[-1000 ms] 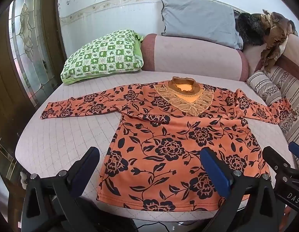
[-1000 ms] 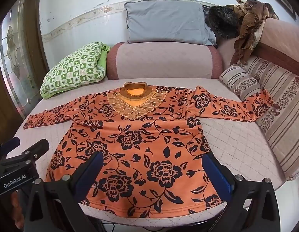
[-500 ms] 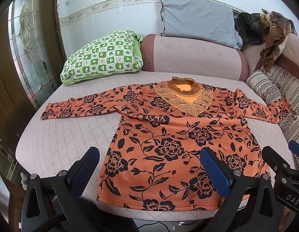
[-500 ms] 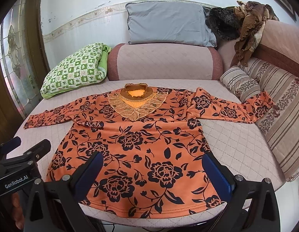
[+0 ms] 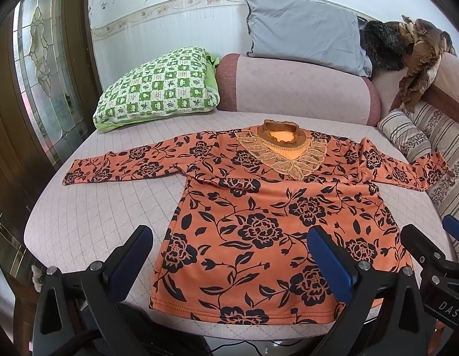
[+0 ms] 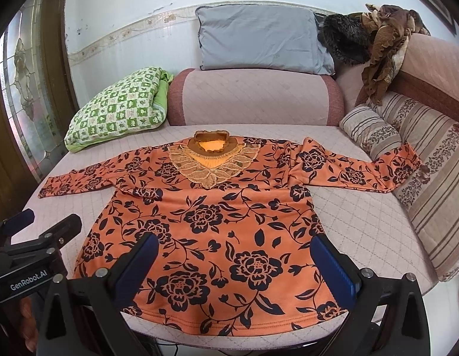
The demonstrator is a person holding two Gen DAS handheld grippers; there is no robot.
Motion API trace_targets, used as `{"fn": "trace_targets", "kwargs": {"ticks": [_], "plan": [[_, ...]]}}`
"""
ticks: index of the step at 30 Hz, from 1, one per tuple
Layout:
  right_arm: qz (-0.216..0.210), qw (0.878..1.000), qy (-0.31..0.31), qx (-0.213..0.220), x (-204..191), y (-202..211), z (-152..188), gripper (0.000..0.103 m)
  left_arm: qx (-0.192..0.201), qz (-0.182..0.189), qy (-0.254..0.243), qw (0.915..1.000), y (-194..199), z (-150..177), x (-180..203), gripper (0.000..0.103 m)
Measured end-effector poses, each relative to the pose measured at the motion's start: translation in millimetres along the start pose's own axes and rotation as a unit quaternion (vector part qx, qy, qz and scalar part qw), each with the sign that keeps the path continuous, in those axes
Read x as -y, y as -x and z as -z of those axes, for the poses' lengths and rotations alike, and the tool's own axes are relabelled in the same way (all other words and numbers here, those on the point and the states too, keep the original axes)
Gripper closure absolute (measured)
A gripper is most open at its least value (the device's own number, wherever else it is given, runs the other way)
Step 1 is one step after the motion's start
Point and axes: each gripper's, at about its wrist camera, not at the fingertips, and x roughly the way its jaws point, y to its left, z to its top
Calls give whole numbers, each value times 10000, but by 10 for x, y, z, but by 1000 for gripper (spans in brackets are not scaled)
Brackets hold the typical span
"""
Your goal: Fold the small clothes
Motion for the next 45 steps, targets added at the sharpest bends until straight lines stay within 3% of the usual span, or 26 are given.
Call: {"fn": "trace_targets", "kwargs": {"ticks": [45], "plan": [[126,9997,-219,47,45,27,-1,0,-110,-70,103,9999,-38,12,-44,0]]}}
